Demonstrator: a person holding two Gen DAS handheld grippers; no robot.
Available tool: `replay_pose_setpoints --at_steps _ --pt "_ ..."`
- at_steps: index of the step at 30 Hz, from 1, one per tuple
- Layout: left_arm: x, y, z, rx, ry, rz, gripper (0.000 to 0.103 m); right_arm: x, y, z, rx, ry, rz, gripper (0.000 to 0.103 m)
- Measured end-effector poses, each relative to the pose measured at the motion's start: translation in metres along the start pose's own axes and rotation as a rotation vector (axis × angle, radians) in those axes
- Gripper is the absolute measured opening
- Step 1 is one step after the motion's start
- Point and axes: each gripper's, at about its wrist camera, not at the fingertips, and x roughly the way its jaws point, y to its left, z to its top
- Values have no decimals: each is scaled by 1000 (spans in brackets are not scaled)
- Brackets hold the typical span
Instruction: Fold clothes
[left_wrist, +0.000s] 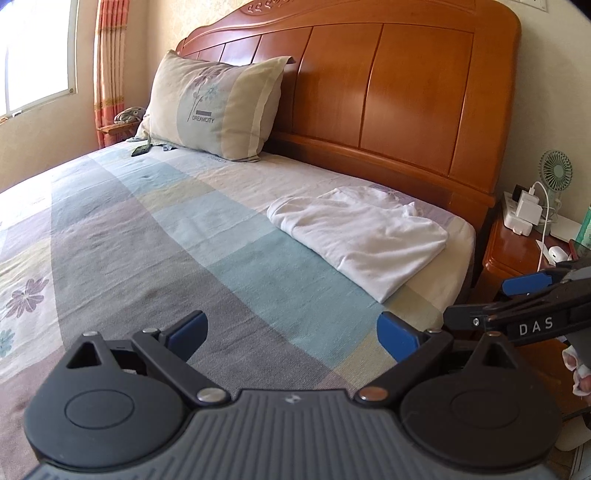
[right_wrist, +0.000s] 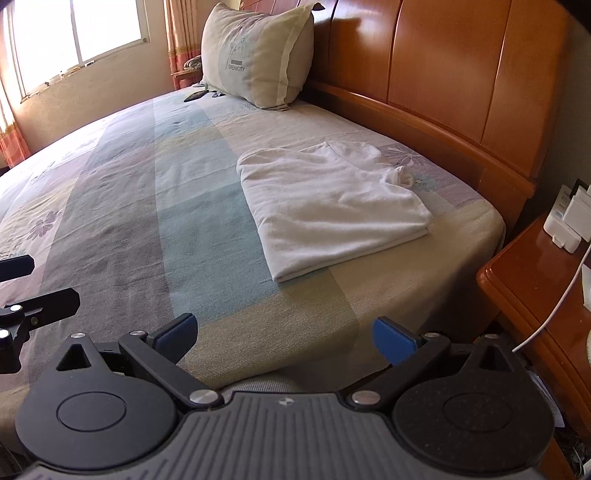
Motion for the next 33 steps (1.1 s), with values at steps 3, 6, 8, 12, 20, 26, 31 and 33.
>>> replay_pose_setpoints --at_steps 3,6,8,12,20,26,31,33 --pt "0 -4 6 -11 7 -17 98 -10 5 1 -4 -19 -8 103" --pt "2 -5 8 -40 29 -38 98 -19 12 2 -13 -33 -19 103" --pt "4 -5 8 -62 52 -20 98 -24 15 2 -21 -38 -36 103" --pt "4 -3 4 -123 77 35 98 -33 19 0 -37 -46 -83 103" --pt "-9 1 -2 -151 73 24 98 -37 25 -5 -53 -36 -76 103" --pt "-10 0 -1 -154 80 27 98 -37 27 -7 -64 -34 -65 103" --pt "-11 -2 0 -147 80 26 98 -36 25 -8 -59 -31 -59 103" --pt "-11 -4 0 -145 80 25 98 -35 24 -8 -56 -30 -59 103"
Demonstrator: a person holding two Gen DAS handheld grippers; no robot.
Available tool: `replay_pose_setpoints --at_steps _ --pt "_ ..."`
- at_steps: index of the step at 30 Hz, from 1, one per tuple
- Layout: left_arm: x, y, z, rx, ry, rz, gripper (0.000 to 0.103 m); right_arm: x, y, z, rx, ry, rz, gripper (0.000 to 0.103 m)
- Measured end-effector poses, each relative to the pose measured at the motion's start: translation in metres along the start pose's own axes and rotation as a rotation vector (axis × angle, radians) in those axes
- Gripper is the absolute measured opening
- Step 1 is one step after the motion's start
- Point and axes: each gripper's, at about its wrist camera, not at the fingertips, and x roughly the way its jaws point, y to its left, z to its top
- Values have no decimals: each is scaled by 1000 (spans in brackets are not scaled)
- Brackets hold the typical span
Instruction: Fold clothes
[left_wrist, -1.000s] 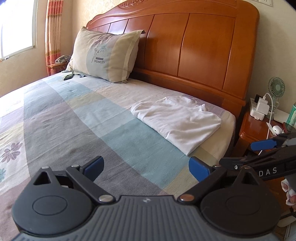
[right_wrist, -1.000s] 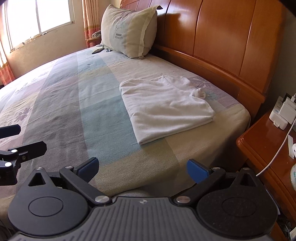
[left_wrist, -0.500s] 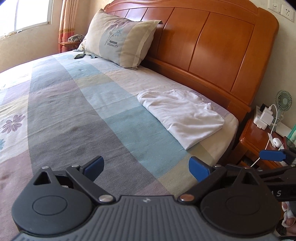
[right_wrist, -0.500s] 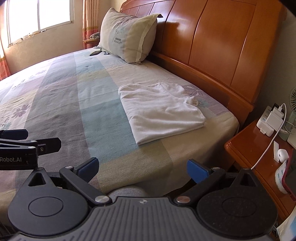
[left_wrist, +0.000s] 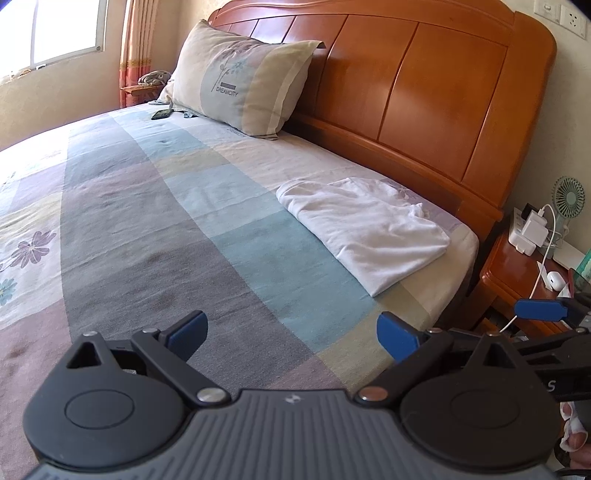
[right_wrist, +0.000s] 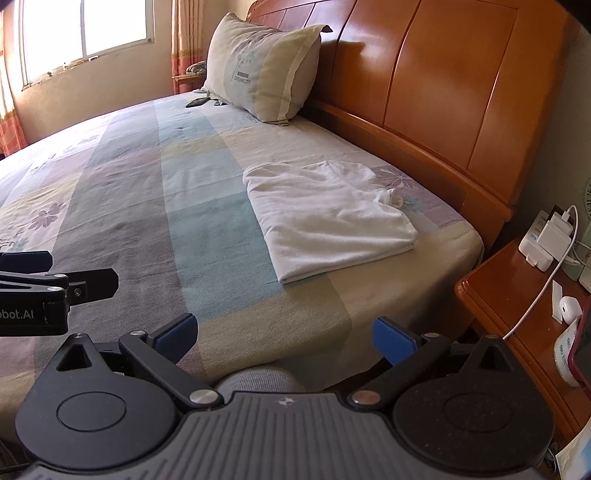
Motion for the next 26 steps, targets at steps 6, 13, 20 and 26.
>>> replay_pose_setpoints --at_steps 6,13,20,26 --pt "0 -2 1 5 2 -1 98 1 -4 0 10 1 4 103" --pt "2 -3 1 8 5 -3 98 3 -4 0 6 5 5 103" --pt "2 -6 0 11 4 -3 98 2 -4 0 4 5 3 103" --pt "2 -6 0 16 0 -7 98 2 -3 0 -1 5 -2 103"
